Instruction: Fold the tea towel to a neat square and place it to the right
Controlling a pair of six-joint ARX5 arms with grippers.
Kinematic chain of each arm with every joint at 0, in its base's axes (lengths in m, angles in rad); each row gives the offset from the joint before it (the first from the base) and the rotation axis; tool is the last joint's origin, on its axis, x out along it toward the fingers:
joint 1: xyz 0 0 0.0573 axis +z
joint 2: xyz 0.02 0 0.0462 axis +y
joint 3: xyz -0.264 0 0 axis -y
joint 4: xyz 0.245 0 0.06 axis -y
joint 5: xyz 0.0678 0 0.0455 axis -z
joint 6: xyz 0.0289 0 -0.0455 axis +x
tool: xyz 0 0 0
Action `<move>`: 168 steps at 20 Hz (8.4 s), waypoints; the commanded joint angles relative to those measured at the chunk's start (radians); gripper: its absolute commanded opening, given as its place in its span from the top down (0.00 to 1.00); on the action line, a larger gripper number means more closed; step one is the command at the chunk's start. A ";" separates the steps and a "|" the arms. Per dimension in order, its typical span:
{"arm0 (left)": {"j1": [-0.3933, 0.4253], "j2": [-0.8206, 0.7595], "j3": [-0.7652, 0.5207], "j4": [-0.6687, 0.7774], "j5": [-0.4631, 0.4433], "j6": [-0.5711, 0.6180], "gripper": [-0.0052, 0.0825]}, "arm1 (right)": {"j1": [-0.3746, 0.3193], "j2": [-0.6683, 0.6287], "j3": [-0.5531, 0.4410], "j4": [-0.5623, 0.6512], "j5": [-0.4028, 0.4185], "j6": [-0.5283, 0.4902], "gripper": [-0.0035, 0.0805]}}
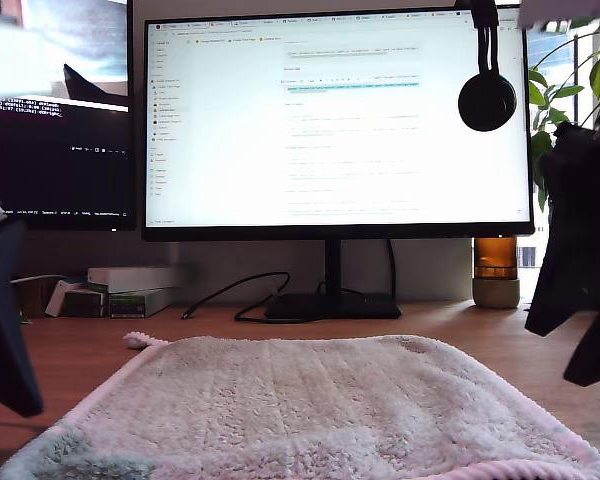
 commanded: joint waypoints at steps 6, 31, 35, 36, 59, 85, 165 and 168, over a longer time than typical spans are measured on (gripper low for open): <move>0.027 0.141 0.000 0.092 -0.033 0.205 0.47 | 0.006 0.008 -0.020 0.064 0.008 0.007 0.55; 0.031 0.166 0.201 -0.055 0.013 0.221 0.97 | 0.067 0.074 -0.020 0.130 -0.075 0.104 0.49; 0.031 0.166 0.252 -0.052 0.020 0.219 0.97 | 0.109 0.124 -0.020 0.245 -0.076 0.224 0.47; 0.031 0.166 0.265 -0.051 0.020 0.219 0.97 | 0.120 0.138 -0.020 0.267 -0.078 0.255 0.47; 0.087 0.166 0.350 -0.045 0.019 0.218 0.97 | 0.210 0.337 -0.020 0.361 0.014 0.402 0.47; 0.127 0.146 0.350 -0.075 0.040 0.222 0.97 | 0.193 0.336 -0.020 0.230 0.223 0.241 0.73; 0.376 0.353 0.352 0.032 0.212 0.046 0.73 | -0.121 0.554 0.353 0.109 0.109 0.240 0.59; 0.379 0.352 0.352 0.047 0.154 0.046 0.73 | -0.121 0.554 0.354 0.117 0.130 0.245 0.58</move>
